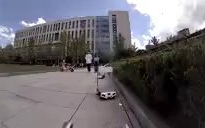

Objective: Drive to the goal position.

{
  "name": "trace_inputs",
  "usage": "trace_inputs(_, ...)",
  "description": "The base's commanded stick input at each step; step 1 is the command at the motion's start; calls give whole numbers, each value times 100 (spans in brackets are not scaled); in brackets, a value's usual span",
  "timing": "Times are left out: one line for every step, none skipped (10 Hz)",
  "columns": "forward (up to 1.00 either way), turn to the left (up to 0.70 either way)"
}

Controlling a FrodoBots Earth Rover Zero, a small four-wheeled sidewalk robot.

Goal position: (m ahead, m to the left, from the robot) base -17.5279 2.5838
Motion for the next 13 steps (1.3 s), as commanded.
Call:
trace_inputs(5,0)
trace_inputs(5,1)
trace_inputs(5,1)
trace_inputs(5,2)
trace_inputs(5,4)
trace_inputs(5,2)
trace_inputs(5,1)
trace_inputs(5,1)
trace_inputs(5,1)
trace_inputs(5,1)
trace_inputs(5,1)
trace_inputs(5,1)
trace_inputs(5,1)
